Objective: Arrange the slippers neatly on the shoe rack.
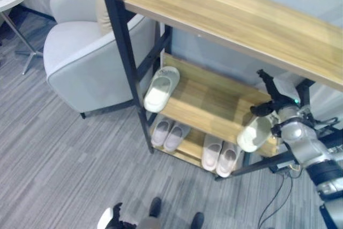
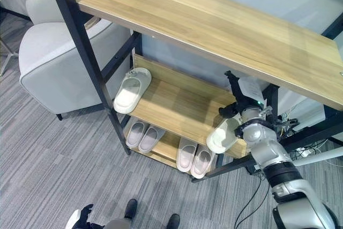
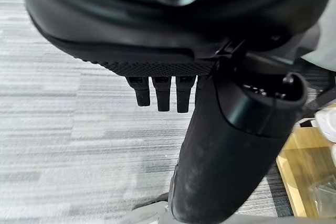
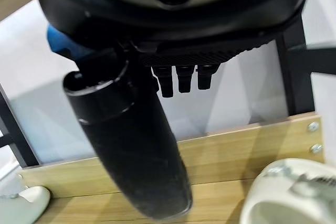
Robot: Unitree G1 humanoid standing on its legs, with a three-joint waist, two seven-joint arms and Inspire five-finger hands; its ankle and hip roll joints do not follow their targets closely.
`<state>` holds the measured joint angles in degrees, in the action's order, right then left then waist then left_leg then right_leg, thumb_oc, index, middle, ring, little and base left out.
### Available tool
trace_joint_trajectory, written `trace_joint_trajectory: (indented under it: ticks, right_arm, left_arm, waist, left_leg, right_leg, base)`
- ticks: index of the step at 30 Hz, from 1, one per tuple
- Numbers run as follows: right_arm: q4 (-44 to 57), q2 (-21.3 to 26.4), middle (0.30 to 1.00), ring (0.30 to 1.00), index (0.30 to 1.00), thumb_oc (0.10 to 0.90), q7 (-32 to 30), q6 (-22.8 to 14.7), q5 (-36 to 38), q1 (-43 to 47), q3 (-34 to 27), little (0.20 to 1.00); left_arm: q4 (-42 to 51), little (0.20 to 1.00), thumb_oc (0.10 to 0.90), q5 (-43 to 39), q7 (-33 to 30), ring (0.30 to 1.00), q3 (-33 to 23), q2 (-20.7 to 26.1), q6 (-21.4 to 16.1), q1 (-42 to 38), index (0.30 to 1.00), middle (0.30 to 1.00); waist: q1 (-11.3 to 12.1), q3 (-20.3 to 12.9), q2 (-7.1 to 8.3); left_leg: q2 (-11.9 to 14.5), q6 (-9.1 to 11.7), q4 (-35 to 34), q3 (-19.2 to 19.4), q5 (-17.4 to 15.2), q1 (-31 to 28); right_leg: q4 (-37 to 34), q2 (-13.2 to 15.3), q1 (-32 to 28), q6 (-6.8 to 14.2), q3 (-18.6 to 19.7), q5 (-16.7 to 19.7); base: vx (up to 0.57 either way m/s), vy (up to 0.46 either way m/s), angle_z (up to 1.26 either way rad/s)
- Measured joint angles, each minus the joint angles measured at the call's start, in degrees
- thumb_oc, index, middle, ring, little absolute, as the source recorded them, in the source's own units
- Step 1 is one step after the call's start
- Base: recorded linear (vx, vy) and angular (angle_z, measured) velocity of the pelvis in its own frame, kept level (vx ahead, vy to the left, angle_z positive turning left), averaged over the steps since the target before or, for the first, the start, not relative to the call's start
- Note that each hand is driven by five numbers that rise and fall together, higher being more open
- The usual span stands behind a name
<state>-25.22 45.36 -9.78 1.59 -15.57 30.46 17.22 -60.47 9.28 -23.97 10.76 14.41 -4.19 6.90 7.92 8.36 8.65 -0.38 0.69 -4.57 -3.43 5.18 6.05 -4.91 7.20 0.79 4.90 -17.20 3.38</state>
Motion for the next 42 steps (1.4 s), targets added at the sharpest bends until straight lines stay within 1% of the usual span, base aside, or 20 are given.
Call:
trace_joint_trajectory:
  ticks: [6, 11, 16, 18, 22, 25, 26, 28, 31, 34, 35, 38, 42]
  right_arm:
    - [0.0, 0.5, 0.9, 0.9, 0.9, 0.8, 4.7, -0.3, 2.9, 0.0, 0.1, 0.9]
    - [0.1, 1.2, 0.9, 0.9, 0.9, 0.8, 8.3, -0.6, 5.1, 0.0, 0.4, 0.9]
    - [0.8, 4.3, 0.9, 0.9, 0.9, 0.8, 11.9, -1.1, 7.1, -0.1, 2.2, 0.9]
    - [2.7, 6.8, 0.9, 0.9, 0.9, 0.8, 13.2, -1.3, 7.6, -1.1, 2.2, 0.9]
    - [2.7, 8.8, 0.9, 0.9, 0.9, 0.8, 14.8, -1.5, 7.9, -1.0, 2.5, 0.9]
    - [2.5, 10.8, 0.9, 0.9, 0.9, 0.8, 15.7, -1.6, 7.8, -0.4, 5.0, 0.9]
    - [2.4, 11.8, 0.9, 0.9, 0.9, 0.8, 16.0, -1.6, 7.5, -0.1, 6.9, 0.9]
    - [2.4, 11.8, 0.9, 0.9, 0.9, 0.8, 16.8, -1.6, 6.8, 0.1, 7.7, 0.9]
    - [2.3, 12.9, 0.9, 0.9, 0.9, 0.8, 17.8, -1.6, 6.6, 3.5, 12.4, 0.9]
    - [2.5, 13.7, 0.9, 0.9, 0.9, 0.8, 19.4, -2.6, 6.6, 5.1, 14.6, 0.9]
    - [2.4, 13.9, 0.9, 0.9, 0.9, 0.8, 20.1, -2.9, 6.6, 5.7, 15.8, 0.9]
    - [2.4, 14.4, 0.9, 0.9, 0.9, 0.8, 20.7, -3.0, 6.6, 6.1, 17.3, 0.9]
    - [1.9, 14.7, 0.9, 0.9, 0.9, 0.8, 21.9, -3.2, 6.6, 6.1, 18.2, 0.9]
  left_arm:
    - [-1.3, 0.9, 0.8, -0.2, 2.1, 0.9, -0.1, 0.0, 0.0, -0.3, 0.9, 0.9]
    - [-2.1, 0.9, 0.8, -2.3, 2.4, 0.9, -0.1, -0.1, 0.0, -0.6, 0.9, 0.9]
    - [-2.2, 0.9, 0.8, -2.3, 3.5, 0.9, -0.1, -0.1, 0.0, -1.1, 0.9, 0.9]
    - [-2.5, 0.9, 0.8, -2.4, 3.6, 0.9, -0.2, -0.1, 0.0, -1.2, 0.9, 0.9]
    - [-3.2, 0.9, 0.8, -2.4, 4.4, 0.9, -0.1, -0.1, 0.0, -1.4, 0.9, 0.9]
    - [-3.4, 0.9, 0.8, -2.4, 4.6, 0.9, 0.0, 0.0, 0.0, -1.5, 0.9, 0.9]
    - [-3.2, 0.9, 0.8, -2.5, 4.7, 0.9, 0.3, 0.0, 0.0, -1.3, 0.9, 0.9]
    - [-3.1, 0.9, 0.8, -2.5, 4.7, 0.9, 0.3, 0.0, 0.0, -1.3, 0.9, 0.9]
    - [-3.1, 0.9, 0.8, -3.6, 4.7, 0.9, 0.4, 0.1, 0.0, -1.3, 0.9, 0.9]
    - [-3.2, 0.9, 0.8, -4.5, 4.8, 0.9, 0.3, 0.2, 0.0, -1.4, 0.9, 0.9]
    - [-3.2, 0.9, 0.8, -4.5, 4.8, 0.9, 0.4, 0.4, 0.0, -1.3, 0.9, 0.9]
    - [-3.8, 0.9, 0.8, -4.6, 5.6, 0.9, 0.3, 0.4, 0.0, -1.5, 0.9, 0.9]
    - [-4.2, 0.9, 0.8, -4.6, 6.0, 0.9, 0.3, 0.7, 0.0, -2.1, 0.9, 0.9]
  waist:
    - [-0.1, 0.0, 0.02]
    - [0.0, -0.1, 0.02]
    - [-0.1, -0.1, 0.02]
    - [-0.2, -0.2, 0.0]
    - [-0.5, -0.5, 0.01]
    - [-0.6, -0.9, 0.03]
    - [-0.6, -1.4, 0.06]
    - [-0.6, -1.9, 0.11]
    - [-1.2, -2.0, 0.09]
    - [-1.2, -2.5, 0.63]
    - [-1.2, -3.2, 1.21]
    - [-1.0, -3.3, 1.9]
    - [-0.6, -3.6, 2.94]
  left_leg:
    - [0.0, 0.0, 0.0, -0.1, 0.0, 0.0]
    - [-0.1, 0.0, 0.0, -0.2, 0.1, 0.0]
    - [-0.1, 0.0, 0.0, -0.3, 0.1, 0.0]
    - [-0.1, 0.0, 0.0, -0.4, 0.1, 0.1]
    - [-0.2, 0.0, 0.0, -0.4, 0.1, 0.0]
    - [-0.2, 0.0, 0.0, -0.4, 0.1, 0.0]
    - [-0.2, 0.0, 0.0, -0.4, 0.1, 0.0]
    - [-0.2, 0.0, 0.0, -0.4, 0.1, 0.0]
    - [-0.2, 0.0, 0.0, -0.4, 0.2, 0.0]
    - [-0.1, 0.0, 0.0, -0.4, 0.3, 0.2]
    - [0.0, 0.1, 0.0, -0.4, 0.3, 1.0]
    - [0.0, 0.1, 0.0, -0.6, 0.5, 1.5]
    - [0.0, 0.2, 0.7, -0.8, 0.6, 3.9]
  right_leg:
    - [0.0, 0.0, -0.1, 0.0, -0.1, 0.0]
    - [0.0, 0.0, -0.1, 0.0, -0.2, 0.0]
    - [0.0, 0.0, -0.1, 0.0, -0.3, 0.0]
    - [0.0, 0.1, -0.1, 0.0, -0.4, 0.0]
    - [0.0, 0.1, -0.1, 0.0, -0.4, 0.0]
    - [0.0, 0.1, -0.1, 0.0, -0.4, 0.0]
    - [0.0, 0.1, -0.1, 0.0, -0.4, 0.0]
    - [0.0, 0.1, -0.1, 0.0, -0.4, 0.0]
    - [0.0, 0.1, -0.1, 0.0, -0.3, 0.2]
    - [0.0, 0.0, 0.1, 0.0, -0.3, 0.2]
    - [0.0, 0.0, 0.8, 0.0, -0.3, 0.3]
    - [0.0, 0.0, 1.2, 0.1, -0.5, 0.3]
    - [0.0, -0.1, 3.1, 0.0, -0.7, 0.7]
  base:
    - [0.0, 0.0, 0.0]
    - [0.0, 0.0, 0.0]
    - [0.0, 0.0, 0.0]
    - [0.0, 0.0, 0.0]
    - [0.0, 0.0, 0.0]
    - [0.0, 0.0, 0.0]
    - [0.0, 0.0, 0.0]
    - [0.0, 0.0, 0.0]
    - [0.0, 0.0, 0.0]
    - [0.0, 0.0, 0.0]
    - [0.0, 0.0, 0.0]
    - [-0.05, -0.007, 0.04]
    - [-0.01, -0.002, 0.0]
